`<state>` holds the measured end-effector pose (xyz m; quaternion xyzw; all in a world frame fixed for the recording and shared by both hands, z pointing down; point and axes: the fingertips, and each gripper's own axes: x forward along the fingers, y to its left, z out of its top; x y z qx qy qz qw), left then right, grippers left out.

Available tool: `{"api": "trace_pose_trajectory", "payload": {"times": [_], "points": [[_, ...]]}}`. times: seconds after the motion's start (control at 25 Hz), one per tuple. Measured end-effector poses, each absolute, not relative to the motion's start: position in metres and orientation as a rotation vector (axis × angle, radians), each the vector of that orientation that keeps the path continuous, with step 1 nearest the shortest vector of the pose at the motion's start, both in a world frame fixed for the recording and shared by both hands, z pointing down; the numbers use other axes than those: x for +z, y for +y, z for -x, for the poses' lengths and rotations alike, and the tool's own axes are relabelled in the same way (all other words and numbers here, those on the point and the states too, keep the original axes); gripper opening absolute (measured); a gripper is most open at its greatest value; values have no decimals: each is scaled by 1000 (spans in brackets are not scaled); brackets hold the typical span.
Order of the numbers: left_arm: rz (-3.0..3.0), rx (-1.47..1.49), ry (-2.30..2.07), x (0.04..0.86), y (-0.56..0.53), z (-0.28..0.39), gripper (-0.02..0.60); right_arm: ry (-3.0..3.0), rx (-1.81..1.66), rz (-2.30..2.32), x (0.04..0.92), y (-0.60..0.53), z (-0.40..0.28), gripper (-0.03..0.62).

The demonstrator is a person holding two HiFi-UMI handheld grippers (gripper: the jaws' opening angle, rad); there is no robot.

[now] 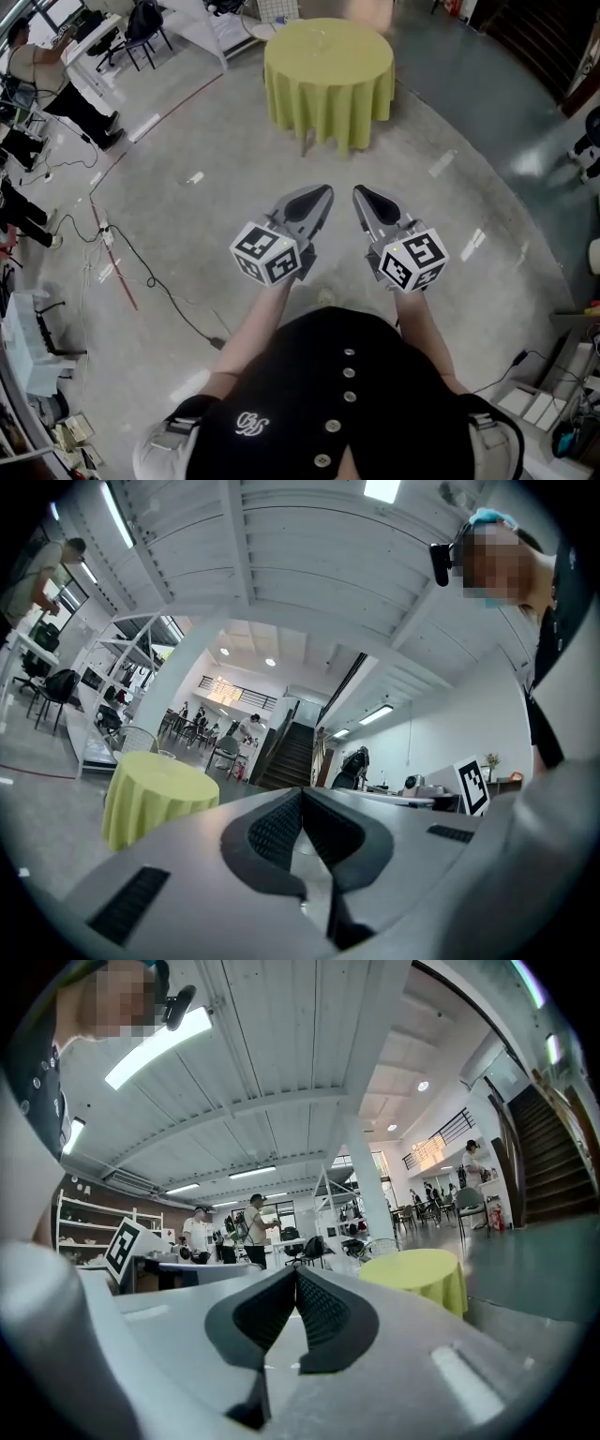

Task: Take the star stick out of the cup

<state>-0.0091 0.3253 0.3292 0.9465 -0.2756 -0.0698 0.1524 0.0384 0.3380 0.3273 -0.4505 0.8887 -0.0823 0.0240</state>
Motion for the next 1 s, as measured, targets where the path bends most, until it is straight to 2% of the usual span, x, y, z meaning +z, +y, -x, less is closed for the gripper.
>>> {"api": "trace_pose_trajectory", "payload": {"times": [0.24,0.52,1.0], "points": [[-2688,-154,-783,342,292,-10,11,2783,-318,1357,344,310,-42,3],[-2656,-137,-785,355,256,-3,12,2824,-362,1317,359,280,-27,3],[-2634,-140,-774,367,143,6,11,2826,-351,1377,367,162,-16,3]]}}
